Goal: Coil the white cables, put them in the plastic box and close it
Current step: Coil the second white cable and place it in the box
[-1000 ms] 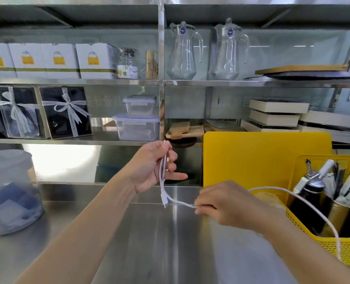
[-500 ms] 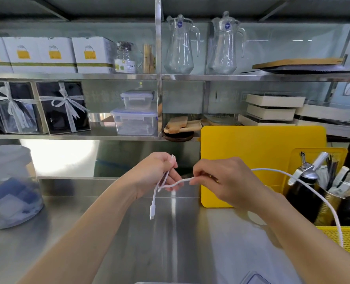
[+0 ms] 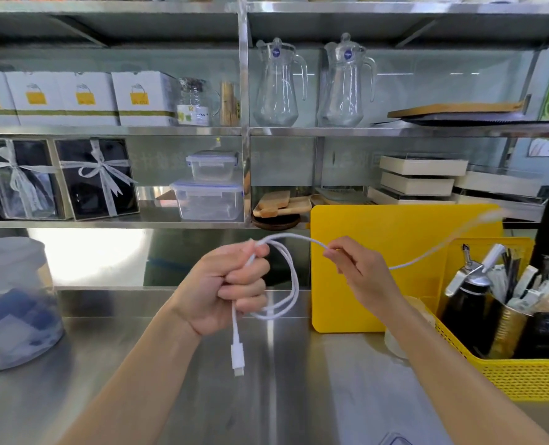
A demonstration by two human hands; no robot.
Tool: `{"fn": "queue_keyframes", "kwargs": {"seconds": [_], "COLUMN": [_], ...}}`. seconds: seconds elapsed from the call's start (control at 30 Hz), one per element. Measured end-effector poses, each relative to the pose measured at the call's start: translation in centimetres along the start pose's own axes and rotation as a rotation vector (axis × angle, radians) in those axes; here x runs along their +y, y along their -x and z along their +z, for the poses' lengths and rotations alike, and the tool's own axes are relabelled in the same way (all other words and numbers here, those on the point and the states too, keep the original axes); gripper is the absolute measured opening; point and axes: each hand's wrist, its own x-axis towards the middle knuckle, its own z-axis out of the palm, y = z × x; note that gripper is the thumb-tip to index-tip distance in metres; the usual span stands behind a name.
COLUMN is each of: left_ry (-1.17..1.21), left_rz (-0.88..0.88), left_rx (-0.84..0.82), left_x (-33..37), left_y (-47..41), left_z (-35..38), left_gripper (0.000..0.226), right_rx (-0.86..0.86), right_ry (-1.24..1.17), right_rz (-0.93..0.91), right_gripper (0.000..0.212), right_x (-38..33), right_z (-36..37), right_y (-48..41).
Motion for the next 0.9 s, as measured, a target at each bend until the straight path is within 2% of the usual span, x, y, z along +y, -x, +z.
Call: {"fn": "queue_keyframes", "kwargs": {"seconds": [0.07,0.13,0.2,0.27,0.33,0.37,0.4,0.5,0.57,0.63,0.73,0.83,0.9], "left_ry": [0.063,0.024,0.017,0.009,-0.072,-0.128,-0.18,-0.336,-0.454,-0.597,-0.881,-0.943,-0.931], "left_rz": [0.103,0.18,0.257,0.329,0.358,0.355,0.346,0.283,0.203,0.103,-0.076,-0.189,-0.251], "left_rx": [-0.03,0.062,0.165,0.305,0.468,0.519,0.558,0.661,0.712,0.742,0.713,0.526,0.49], "left_x": [0.7,1.3,1.6,1.6,1.5,1.3,1.0,0.0,-0.7,-1.6,-3.1,-4.1,-3.9], "left_y": [0.3,0.7,1.1,1.1,0.8,0.6,0.4,-0.2,-0.5,-0.7,-0.9,-0.9,-0.9], "left_z": [-0.3,-0.4,-0.2,0.4,0.6,0.6,0.6,-0.1,-0.1,0.3,0.8,1.4,1.9], "left_gripper": [0.027,0.022,0.021,0.025,0.025,0.026,0.026,0.028,0.027,0.026,0.03,0.036,0.038], "right_rx": [0.025,-0.005,-0.029,0.023,0.053,0.009,-0.11,-0.551,-0.627,-0.572,-0.352,-0.204,-0.224], "right_ry": [-0.008,0.097,0.156,0.203,0.379,0.469,0.507,0.532,0.489,0.475,0.464,0.458,0.403], "right_rz": [0.103,0.141,0.132,0.07,-0.029,-0.042,-0.03,-0.105,-0.252,-0.406,-0.604,-0.52,-0.4], "right_gripper": [0.009,0.01,0.011,0.012,0.018,0.021,0.024,0.025,0.02,0.019,0.012,0.023,0.037], "right_x": [1.2,2.0,2.2,1.9,2.5,2.4,1.9,-0.3,-2.7,-4.9,-6.9,-6.6,-5.6], "right_z": [0.6,1.2,1.6,1.7,1.6,1.7,1.7,1.8,1.5,0.8,0.0,-0.8,-1.0], "right_y": [0.7,1.6,2.6,3.5,3.9,4.0,4.0,4.0,4.2,4.5,4.0,2.3,2.0]}}
